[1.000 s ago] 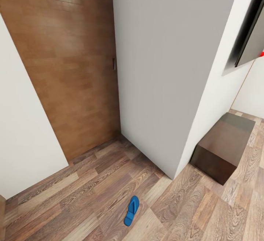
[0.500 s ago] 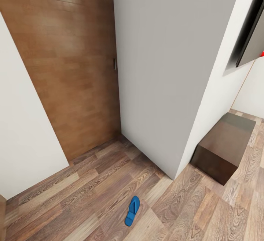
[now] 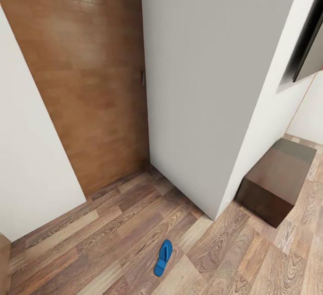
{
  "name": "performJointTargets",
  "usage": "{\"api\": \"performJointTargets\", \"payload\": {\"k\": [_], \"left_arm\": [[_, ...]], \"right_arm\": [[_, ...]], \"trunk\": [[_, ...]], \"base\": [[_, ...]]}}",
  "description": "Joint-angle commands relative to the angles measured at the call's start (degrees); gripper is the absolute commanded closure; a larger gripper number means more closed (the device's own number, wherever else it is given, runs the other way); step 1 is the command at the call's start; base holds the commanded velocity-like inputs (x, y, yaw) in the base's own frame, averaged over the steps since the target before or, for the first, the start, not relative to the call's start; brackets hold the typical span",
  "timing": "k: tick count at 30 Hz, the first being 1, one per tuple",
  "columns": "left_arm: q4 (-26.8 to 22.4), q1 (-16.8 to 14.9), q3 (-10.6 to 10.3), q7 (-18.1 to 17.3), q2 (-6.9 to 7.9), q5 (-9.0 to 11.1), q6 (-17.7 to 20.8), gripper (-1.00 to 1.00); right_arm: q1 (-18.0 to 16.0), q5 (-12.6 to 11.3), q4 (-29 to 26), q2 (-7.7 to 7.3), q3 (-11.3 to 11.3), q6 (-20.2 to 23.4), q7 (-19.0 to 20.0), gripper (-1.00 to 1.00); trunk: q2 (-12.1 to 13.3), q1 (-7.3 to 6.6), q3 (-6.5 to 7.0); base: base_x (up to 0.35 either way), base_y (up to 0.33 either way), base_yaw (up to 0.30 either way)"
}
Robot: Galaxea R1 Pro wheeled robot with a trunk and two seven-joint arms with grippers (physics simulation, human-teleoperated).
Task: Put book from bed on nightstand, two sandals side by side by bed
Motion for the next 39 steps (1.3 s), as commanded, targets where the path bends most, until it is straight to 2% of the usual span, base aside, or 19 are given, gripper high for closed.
{"api": "performJointTargets", "payload": {"k": [1, 39], "left_arm": [[0.0, 0.0, 0.0, -0.1, 0.01, 0.0, -0.2, -1.0], [0.0, 0.0, -0.1, -0.2, 0.01, 0.0, -0.2, -1.0]], "right_arm": [[0.0, 0.0, 0.0, 0.01, 0.0, -0.2, 0.0, -1.0], [0.0, 0.0, 0.0, 0.03, 0.0, -0.2, 0.0, -1.0]], "trunk": [[0.0, 0.0, -0.08], [0.0, 0.0, -0.24]], "base": [[0.0, 0.0, 0.135], [0.0, 0.0, 0.015]]}}
